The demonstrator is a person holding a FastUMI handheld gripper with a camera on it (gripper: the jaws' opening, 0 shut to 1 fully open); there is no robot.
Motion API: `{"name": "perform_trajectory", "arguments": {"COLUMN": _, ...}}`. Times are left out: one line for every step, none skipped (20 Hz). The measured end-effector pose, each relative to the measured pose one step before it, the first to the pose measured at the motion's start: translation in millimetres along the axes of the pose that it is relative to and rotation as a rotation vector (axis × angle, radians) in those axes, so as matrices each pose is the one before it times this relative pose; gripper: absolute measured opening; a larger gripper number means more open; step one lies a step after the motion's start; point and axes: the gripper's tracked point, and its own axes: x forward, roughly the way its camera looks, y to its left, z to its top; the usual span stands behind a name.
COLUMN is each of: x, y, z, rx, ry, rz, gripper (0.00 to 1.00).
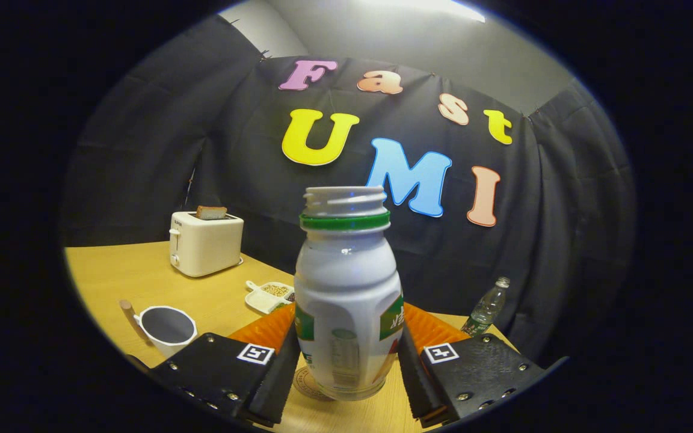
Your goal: Take the bottle from table, then pour the juice into the cup, finally place the bottle on the coaster
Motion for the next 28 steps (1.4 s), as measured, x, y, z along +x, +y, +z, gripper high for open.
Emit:
{"name": "perform_trajectory", "arguments": {"x": 1.42, "y": 0.76, "z": -3.45, "rx": 0.02172, "ry": 0.00551, "rz": 0.00396, "gripper": 0.76}}
{"name": "perform_trajectory", "arguments": {"x": 1.80, "y": 1.58, "z": -2.44, "rx": 0.02894, "ry": 0.00372, "rz": 0.01076, "gripper": 0.76}}
{"name": "perform_trajectory", "arguments": {"x": 2.43, "y": 0.64, "z": -4.67, "rx": 0.02175, "ry": 0.01356, "rz": 0.00674, "gripper": 0.76}}
{"name": "perform_trajectory", "arguments": {"x": 3.17, "y": 0.51, "z": -3.93, "rx": 0.02100, "ry": 0.00836, "rz": 0.00454, "gripper": 0.76}}
{"name": "perform_trajectory", "arguments": {"x": 3.08, "y": 0.51, "z": -3.55, "rx": 0.02000, "ry": 0.00644, "rz": 0.00522, "gripper": 0.75}}
{"name": "perform_trajectory", "arguments": {"x": 2.74, "y": -0.43, "z": -2.80, "rx": 0.01774, "ry": 0.00832, "rz": 0.00297, "gripper": 0.76}}
{"name": "perform_trajectory", "arguments": {"x": 2.83, "y": -0.31, "z": -3.56, "rx": 0.01004, "ry": 0.00578, "rz": 0.00273, "gripper": 0.76}}
{"name": "perform_trajectory", "arguments": {"x": 3.36, "y": -1.43, "z": -3.38, "rx": 0.00197, "ry": 0.00646, "rz": -0.00384, "gripper": 0.76}}
{"name": "perform_trajectory", "arguments": {"x": 2.42, "y": -2.08, "z": -3.29, "rx": 0.00142, "ry": 0.00395, "rz": -0.00332, "gripper": 0.76}}
{"name": "perform_trajectory", "arguments": {"x": 2.98, "y": -1.35, "z": -1.83, "rx": 0.00918, "ry": -0.00029, "rz": -0.00150, "gripper": 0.76}}
{"name": "perform_trajectory", "arguments": {"x": 3.65, "y": -0.15, "z": -3.38, "rx": 0.01060, "ry": 0.00714, "rz": 0.00107, "gripper": 0.76}}
{"name": "perform_trajectory", "arguments": {"x": 3.13, "y": 0.53, "z": -3.07, "rx": 0.00508, "ry": 0.00611, "rz": 0.00218, "gripper": 0.76}}
{"name": "perform_trajectory", "arguments": {"x": 2.89, "y": -0.49, "z": -3.56, "rx": 0.00299, "ry": 0.00277, "rz": 0.00001, "gripper": 0.76}}
{"name": "perform_trajectory", "arguments": {"x": 3.07, "y": -1.25, "z": -2.22, "rx": 0.00776, "ry": 0.00058, "rz": 0.00178, "gripper": 0.76}}
{"name": "perform_trajectory", "arguments": {"x": 4.17, "y": -1.60, "z": -4.01, "rx": 0.00900, "ry": 0.00301, "rz": -0.00385, "gripper": 0.76}}
{"name": "perform_trajectory", "arguments": {"x": 3.88, "y": -2.77, "z": -4.93, "rx": 0.01079, "ry": 0.00872, "rz": -0.00623, "gripper": 0.76}}
{"name": "perform_trajectory", "arguments": {"x": 4.08, "y": -1.44, "z": -5.91, "rx": 0.00802, "ry": 0.00568, "rz": -0.00189, "gripper": 0.76}}
{"name": "perform_trajectory", "arguments": {"x": 4.43, "y": -3.15, "z": -4.96, "rx": 0.00387, "ry": 0.00678, "rz": -0.01409, "gripper": 0.76}}
{"name": "perform_trajectory", "arguments": {"x": 4.10, "y": -4.71, "z": -2.78, "rx": 0.01213, "ry": -0.00068, "rz": -0.00758, "gripper": 0.76}}
{"name": "perform_trajectory", "arguments": {"x": 2.75, "y": 0.60, "z": -2.72, "rx": 0.01998, "ry": -0.00042, "rz": 0.00685, "gripper": 0.76}}
{"name": "perform_trajectory", "arguments": {"x": 3.16, "y": 1.56, "z": -2.83, "rx": 0.00955, "ry": 0.00063, "rz": 0.00405, "gripper": 0.76}}
{"name": "perform_trajectory", "arguments": {"x": 2.22, "y": -1.15, "z": -2.18, "rx": 0.00090, "ry": 0.00135, "rz": -0.00695, "gripper": 0.76}}
{"name": "perform_trajectory", "arguments": {"x": 2.38, "y": 0.40, "z": -4.44, "rx": -0.00741, "ry": 0.00926, "rz": -0.00214, "gripper": 0.76}}
{"name": "perform_trajectory", "arguments": {"x": 1.43, "y": 1.84, "z": -1.26, "rx": -0.00455, "ry": 0.00395, "rz": 0.00500, "gripper": 0.76}}
{"name": "perform_trajectory", "arguments": {"x": 1.28, "y": 0.72, "z": 0.01, "rx": -0.00286, "ry": 0.00178, "rz": 0.00195, "gripper": 0.76}}
{"name": "perform_trajectory", "arguments": {"x": 0.98, "y": 0.51, "z": -0.33, "rx": 0.00239, "ry": 0.00357, "rz": 0.00090, "gripper": 0.76}}
{"name": "perform_trajectory", "arguments": {"x": 0.19, "y": 1.38, "z": -1.21, "rx": 0.00941, "ry": 0.00094, "rz": 0.00544, "gripper": 0.76}}
{"name": "perform_trajectory", "arguments": {"x": 0.67, "y": 0.17, "z": -0.66, "rx": -0.00113, "ry": 0.00446, "rz": 0.00137, "gripper": 0.76}}
